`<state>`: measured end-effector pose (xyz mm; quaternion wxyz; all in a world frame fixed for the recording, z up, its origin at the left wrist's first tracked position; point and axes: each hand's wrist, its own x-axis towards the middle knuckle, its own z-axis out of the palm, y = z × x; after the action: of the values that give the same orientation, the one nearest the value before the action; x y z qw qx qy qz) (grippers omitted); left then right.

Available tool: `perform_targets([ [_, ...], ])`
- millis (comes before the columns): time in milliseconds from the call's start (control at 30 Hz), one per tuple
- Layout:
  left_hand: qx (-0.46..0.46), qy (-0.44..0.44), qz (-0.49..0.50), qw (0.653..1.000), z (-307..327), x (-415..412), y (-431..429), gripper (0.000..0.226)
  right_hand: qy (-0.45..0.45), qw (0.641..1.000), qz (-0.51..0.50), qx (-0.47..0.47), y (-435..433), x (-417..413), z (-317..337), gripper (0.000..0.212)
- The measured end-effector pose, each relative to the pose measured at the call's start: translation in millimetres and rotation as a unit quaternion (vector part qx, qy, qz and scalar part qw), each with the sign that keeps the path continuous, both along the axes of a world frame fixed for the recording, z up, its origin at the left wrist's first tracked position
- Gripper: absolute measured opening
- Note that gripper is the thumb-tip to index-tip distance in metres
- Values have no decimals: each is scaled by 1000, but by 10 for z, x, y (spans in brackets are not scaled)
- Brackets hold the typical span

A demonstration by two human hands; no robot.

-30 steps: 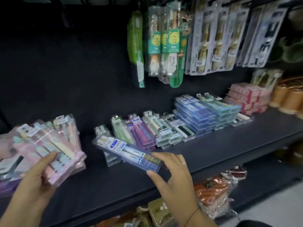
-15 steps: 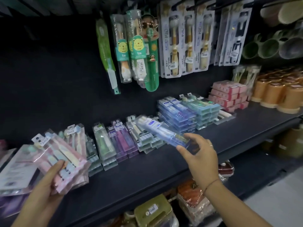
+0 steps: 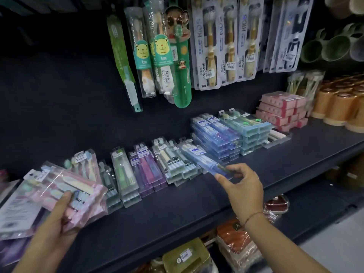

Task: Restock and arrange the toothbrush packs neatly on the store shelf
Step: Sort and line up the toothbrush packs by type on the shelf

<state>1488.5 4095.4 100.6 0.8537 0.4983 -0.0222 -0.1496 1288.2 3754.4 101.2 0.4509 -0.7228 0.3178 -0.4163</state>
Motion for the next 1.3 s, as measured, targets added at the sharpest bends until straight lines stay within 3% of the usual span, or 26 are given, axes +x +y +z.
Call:
perform_targets([
  [167,14,-10,12,1000,-26,71,47,103,-49,998,-25,33,-79,-40,2,27],
  [233,-2,-2,8,1000,-26,78,42,107,-51,998,-24,39,-87,-41,2,28],
  [367,-33,34,1,999,23,44,-41,73,-42,998,-3,40,-67,9,-8,29],
  [467,13,25,2,1000,65,14,-64,78,-43,998,12,38,-30,48,6,28],
  [533,-13,29,26,999,75,28,-47,79,-44,998,21,32,-6,80,15,28],
  [767,-40,40,6,998,229,30,-135,45,-40,998,32,-32,55,157,115,30],
  [900,-4,16,27,999,342,131,-317,50,-50,996,18,-74,-10,166,147,31],
  [1067,-36,60,-18,997,409,218,-526,44,-73,988,-38,-134,-435,356,349,30],
  [1167,8,32,8,999,385,204,-621,28,-30,985,-57,-163,-675,569,425,29],
  [1300,15,30,-9,999,355,167,-675,35,73,977,-45,-198,-851,743,347,30],
])
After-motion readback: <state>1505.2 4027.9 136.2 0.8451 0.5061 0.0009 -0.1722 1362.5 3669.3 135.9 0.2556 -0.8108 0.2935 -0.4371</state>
